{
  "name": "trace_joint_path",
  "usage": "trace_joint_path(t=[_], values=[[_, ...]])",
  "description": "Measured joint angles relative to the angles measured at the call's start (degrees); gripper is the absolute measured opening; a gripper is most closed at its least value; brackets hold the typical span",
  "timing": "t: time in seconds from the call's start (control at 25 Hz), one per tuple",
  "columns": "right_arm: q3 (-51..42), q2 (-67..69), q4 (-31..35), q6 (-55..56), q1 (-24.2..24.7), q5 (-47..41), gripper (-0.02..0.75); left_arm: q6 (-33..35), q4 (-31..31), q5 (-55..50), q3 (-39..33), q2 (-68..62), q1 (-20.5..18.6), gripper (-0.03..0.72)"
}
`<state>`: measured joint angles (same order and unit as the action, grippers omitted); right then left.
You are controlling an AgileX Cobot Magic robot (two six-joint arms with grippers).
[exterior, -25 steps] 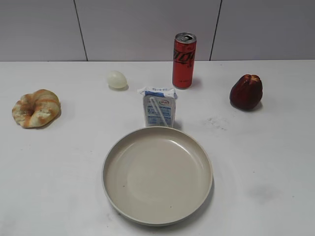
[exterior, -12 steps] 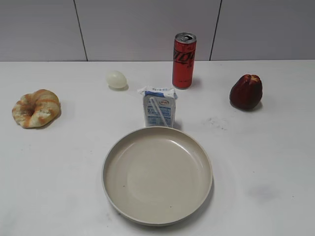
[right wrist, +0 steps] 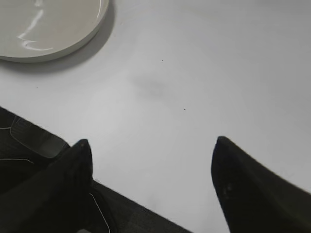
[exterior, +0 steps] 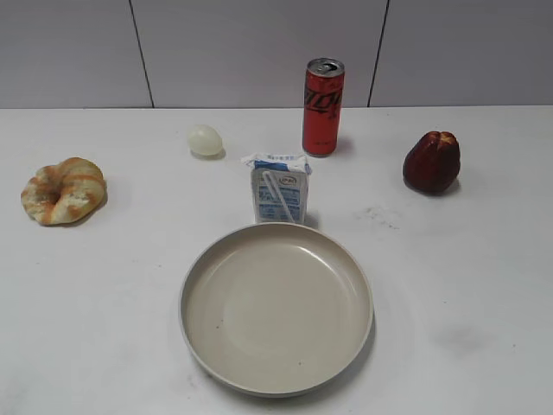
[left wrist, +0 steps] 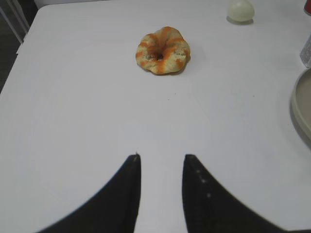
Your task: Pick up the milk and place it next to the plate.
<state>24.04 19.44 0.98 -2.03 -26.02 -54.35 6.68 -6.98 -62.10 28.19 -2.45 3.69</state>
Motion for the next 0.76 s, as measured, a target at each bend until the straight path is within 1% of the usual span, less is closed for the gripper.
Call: trace_joint_path(t=[0.08,0.16,0.24,0.48,0.6,0.68,0.76], values=[[0.0,-1.5,0.1,0.0,0.6,0.0,0.574,0.0,0.0,0.0,0.0,0.0,0.0,0.228],[-0.1,-3.5,0.3,0.0,2.8,0.1,0.574,0.0,0.0,0.0,0.0,0.0,0.0,0.228],[-0.1,-5.6,0.3,0.0,6.2,0.1,0.574,0.0,0.0,0.0,0.0,0.0,0.0,0.228],[-0.1,-14.1,0.3,0.0,18.5,0.2,0.573,0.0,0.0,0.0,0.0,0.0,0.0,0.228],[-0.1,-18.4,0.3,-0.1,23.5,0.2,0.573,0.0,0.0,0.0,0.0,0.0,0.0,0.228],[-0.1,-19.6,0.3,-0.1,25.5,0.2,0.573,0.0,0.0,0.0,0.0,0.0,0.0,0.228],[-0.1,-19.7,0.3,-0.1,26.1,0.2,0.573,0.0,0.0,0.0,0.0,0.0,0.0,0.228]])
